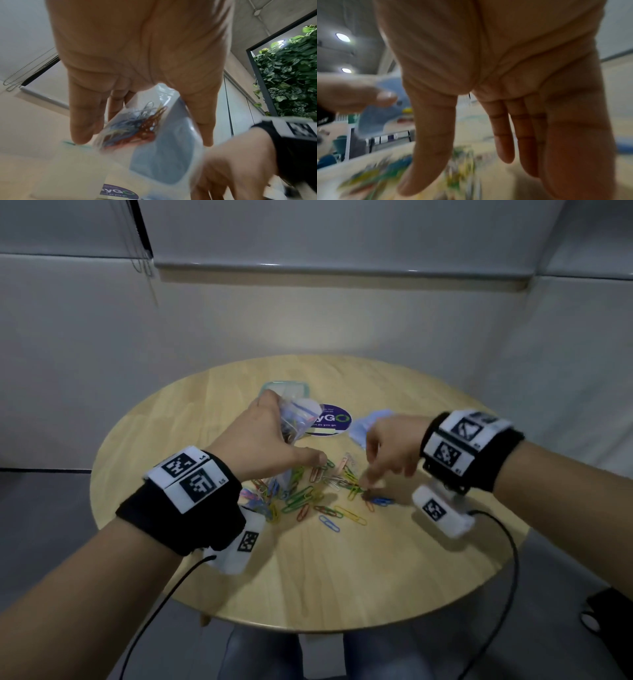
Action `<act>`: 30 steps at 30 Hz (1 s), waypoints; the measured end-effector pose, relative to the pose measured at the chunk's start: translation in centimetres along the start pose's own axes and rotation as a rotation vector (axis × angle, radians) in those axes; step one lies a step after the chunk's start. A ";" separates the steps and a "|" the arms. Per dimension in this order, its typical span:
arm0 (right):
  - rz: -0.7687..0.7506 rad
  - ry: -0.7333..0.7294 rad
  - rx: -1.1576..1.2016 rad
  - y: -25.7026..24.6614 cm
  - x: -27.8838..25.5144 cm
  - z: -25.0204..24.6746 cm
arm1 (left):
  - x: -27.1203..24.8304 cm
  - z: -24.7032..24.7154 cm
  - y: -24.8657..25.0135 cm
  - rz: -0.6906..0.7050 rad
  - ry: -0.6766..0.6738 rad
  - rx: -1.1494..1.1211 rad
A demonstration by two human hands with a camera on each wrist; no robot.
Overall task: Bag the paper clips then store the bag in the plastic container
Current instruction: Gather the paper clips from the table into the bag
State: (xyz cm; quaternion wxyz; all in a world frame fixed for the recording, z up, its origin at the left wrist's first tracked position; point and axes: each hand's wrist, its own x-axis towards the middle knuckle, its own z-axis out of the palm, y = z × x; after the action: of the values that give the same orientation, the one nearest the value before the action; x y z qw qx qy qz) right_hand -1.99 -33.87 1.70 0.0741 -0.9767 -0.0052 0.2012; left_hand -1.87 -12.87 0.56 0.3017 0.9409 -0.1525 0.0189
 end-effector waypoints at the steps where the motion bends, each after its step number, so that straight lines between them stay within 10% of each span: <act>1: 0.038 -0.051 -0.071 0.3 0.0 1.3 | 0.0 0.0 0.0 -0.004 -0.006 0.005; 21: -0.227 0.160 0.076 -3.2 2.5 2.2 | -0.6 -0.6 -1.3 -0.064 -0.011 0.027; 30: -0.413 0.036 -0.197 -4.6 1.8 3.0 | -0.7 -0.7 -1.9 -0.071 -0.030 0.034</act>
State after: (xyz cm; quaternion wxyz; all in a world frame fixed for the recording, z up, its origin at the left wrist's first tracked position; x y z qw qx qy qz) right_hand -1.42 -28.85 -1.05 0.0179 -0.9609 -0.2231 0.1629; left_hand -1.90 -10.82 0.03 0.2837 0.9509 -0.1233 -0.0031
